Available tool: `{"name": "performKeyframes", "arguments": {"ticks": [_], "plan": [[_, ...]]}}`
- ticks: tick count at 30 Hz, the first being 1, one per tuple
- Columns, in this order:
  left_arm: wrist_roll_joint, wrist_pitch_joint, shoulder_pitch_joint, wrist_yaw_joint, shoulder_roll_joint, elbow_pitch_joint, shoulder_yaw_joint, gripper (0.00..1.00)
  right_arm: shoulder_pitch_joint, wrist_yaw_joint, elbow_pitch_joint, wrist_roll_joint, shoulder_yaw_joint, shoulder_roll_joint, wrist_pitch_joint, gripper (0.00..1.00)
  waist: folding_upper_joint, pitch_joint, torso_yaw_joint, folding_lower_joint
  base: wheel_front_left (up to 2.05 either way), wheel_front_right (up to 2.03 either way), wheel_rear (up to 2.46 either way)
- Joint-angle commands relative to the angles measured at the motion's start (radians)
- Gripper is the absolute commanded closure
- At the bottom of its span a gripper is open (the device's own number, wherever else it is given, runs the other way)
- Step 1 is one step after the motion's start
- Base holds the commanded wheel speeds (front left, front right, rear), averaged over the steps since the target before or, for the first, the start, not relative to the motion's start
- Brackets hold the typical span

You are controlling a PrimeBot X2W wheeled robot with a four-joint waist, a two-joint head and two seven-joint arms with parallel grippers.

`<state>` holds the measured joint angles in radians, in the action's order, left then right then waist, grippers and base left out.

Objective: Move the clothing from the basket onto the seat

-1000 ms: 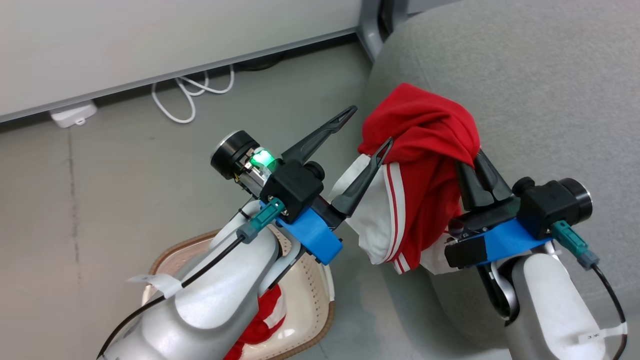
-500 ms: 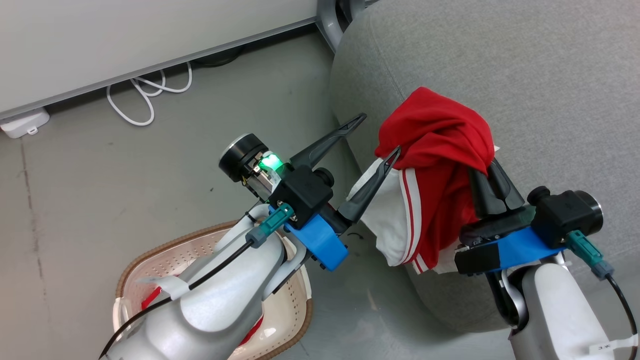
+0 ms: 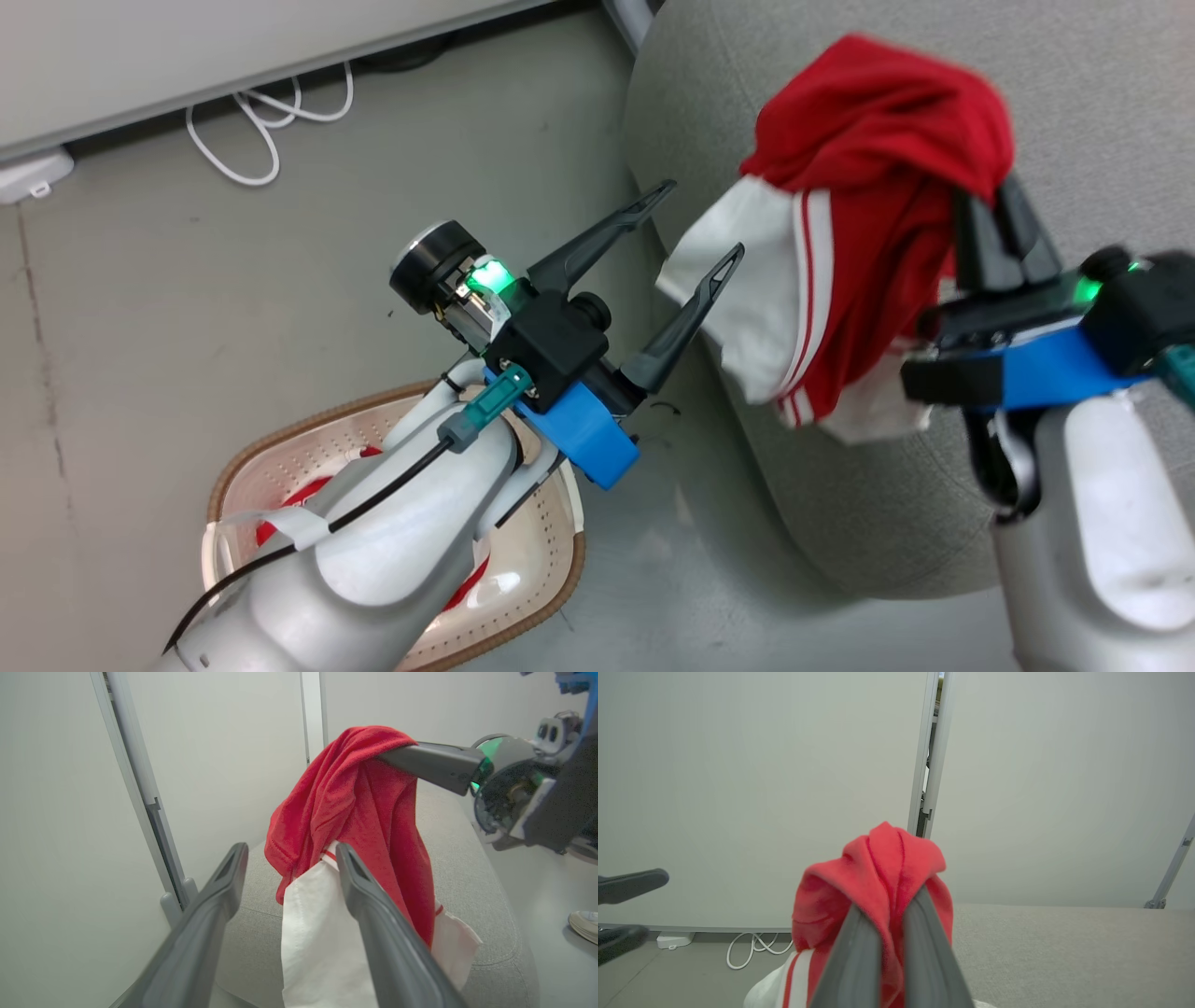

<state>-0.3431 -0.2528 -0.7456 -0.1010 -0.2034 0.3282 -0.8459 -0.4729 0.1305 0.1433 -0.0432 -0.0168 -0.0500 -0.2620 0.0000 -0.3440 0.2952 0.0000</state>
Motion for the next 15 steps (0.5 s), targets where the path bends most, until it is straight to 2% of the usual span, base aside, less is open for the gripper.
{"name": "performKeyframes", "arguments": {"ticks": [1, 8, 15], "plan": [[0.003, -0.004, -0.019, 0.005, -0.009, -0.008, 0.008, 0.0, -0.046, 0.0, -0.014, 0.01, 0.019, -0.001, -0.005, 1.0, 0.0, -0.026, -0.011, 0.0, 0.0, 0.0, 0.0], [0.017, 0.002, -0.056, 0.014, -0.039, -0.044, 0.021, 0.0, -0.247, 0.0, -0.071, 0.057, 0.164, -0.009, -0.005, 1.0, 0.0, -0.127, -0.037, 0.0, 0.0, 0.0, 0.0], [0.034, 0.018, -0.098, 0.019, -0.068, -0.084, 0.026, 0.0, -0.449, 0.0, -0.086, 0.064, 0.292, -0.106, -0.004, 1.0, 0.0, -0.245, -0.053, 0.0, 0.0, 0.0, 0.0]]}}
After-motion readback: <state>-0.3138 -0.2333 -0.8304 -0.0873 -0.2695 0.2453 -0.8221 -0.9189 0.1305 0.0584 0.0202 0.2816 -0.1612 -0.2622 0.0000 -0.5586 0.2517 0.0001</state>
